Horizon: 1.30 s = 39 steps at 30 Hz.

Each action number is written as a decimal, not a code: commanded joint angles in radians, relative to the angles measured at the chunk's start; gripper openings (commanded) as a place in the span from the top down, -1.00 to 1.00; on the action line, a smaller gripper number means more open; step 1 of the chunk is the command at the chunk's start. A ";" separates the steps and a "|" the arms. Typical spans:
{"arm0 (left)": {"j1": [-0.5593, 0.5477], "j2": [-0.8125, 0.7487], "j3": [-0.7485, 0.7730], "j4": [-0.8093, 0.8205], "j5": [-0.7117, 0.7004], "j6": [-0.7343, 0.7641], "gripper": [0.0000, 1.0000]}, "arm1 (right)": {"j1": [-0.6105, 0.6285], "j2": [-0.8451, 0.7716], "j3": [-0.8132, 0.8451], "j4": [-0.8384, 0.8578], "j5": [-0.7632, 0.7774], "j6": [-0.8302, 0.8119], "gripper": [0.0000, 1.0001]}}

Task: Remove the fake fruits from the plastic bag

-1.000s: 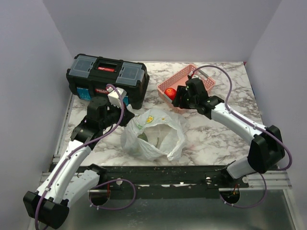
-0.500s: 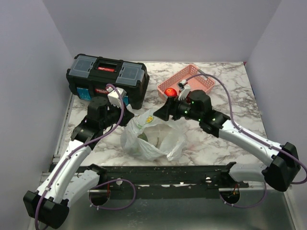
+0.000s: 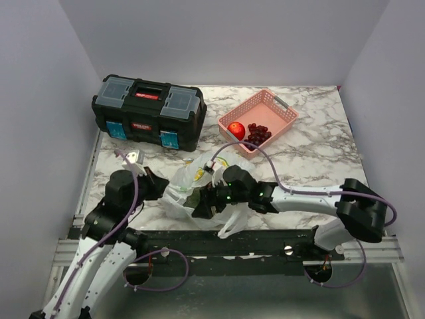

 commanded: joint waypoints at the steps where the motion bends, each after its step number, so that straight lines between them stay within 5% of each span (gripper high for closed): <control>1: -0.005 -0.161 -0.103 -0.039 -0.124 -0.275 1.00 | 0.050 0.089 -0.046 0.108 0.037 0.000 -0.50; 7: -0.003 -0.216 -0.269 0.058 -0.088 -0.437 1.00 | 0.110 0.151 -0.072 0.145 0.173 0.038 -0.44; 15: 0.006 0.019 -0.345 0.311 -0.084 -0.486 1.00 | 0.110 -0.017 -0.173 0.134 0.308 0.066 -0.55; 20: 0.029 0.238 -0.304 0.393 0.091 -0.434 1.00 | 0.108 -0.097 -0.243 0.138 0.482 0.171 -0.74; 25: 0.050 0.355 -0.250 0.402 0.270 -0.358 1.00 | 0.108 -0.168 -0.282 0.223 0.479 0.199 -0.73; 30: 0.052 0.246 -0.265 0.362 0.199 -0.361 1.00 | 0.108 -0.144 -0.272 0.300 0.371 0.178 -0.40; 39: 0.053 -0.022 -0.441 0.256 0.086 -0.494 1.00 | 0.109 0.187 -0.266 0.644 0.057 0.272 0.23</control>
